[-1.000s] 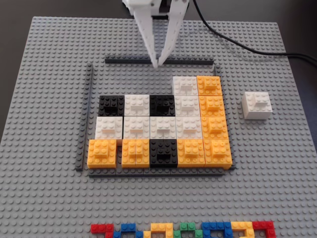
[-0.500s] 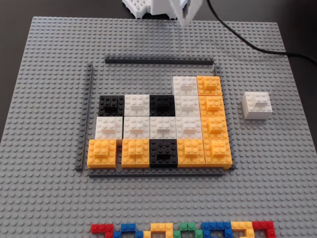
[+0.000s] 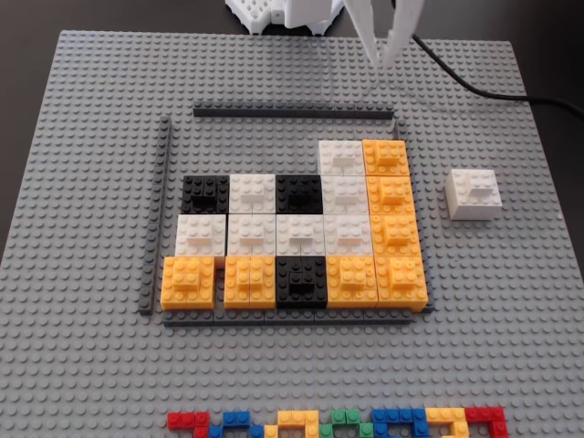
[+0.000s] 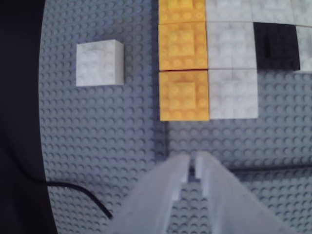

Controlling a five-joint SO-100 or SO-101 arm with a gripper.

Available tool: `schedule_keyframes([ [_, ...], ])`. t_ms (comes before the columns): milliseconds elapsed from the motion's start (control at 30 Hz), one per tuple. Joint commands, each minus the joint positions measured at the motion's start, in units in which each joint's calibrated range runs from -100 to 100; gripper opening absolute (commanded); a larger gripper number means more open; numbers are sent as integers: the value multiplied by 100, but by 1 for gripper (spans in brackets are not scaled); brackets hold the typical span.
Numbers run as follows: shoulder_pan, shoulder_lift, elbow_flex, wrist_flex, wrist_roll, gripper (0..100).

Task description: Grab the cube and place it into the grid

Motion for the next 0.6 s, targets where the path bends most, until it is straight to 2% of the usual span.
schedule_keyframes([
  [0, -77, 572, -616, -203, -88, 3],
  [133, -217, 1312, -960, -394, -234, 7],
  [367, -497, 2361, -1794, -530, -498, 24],
  [567, -718, 3143, -2374, -496, -659, 23],
])
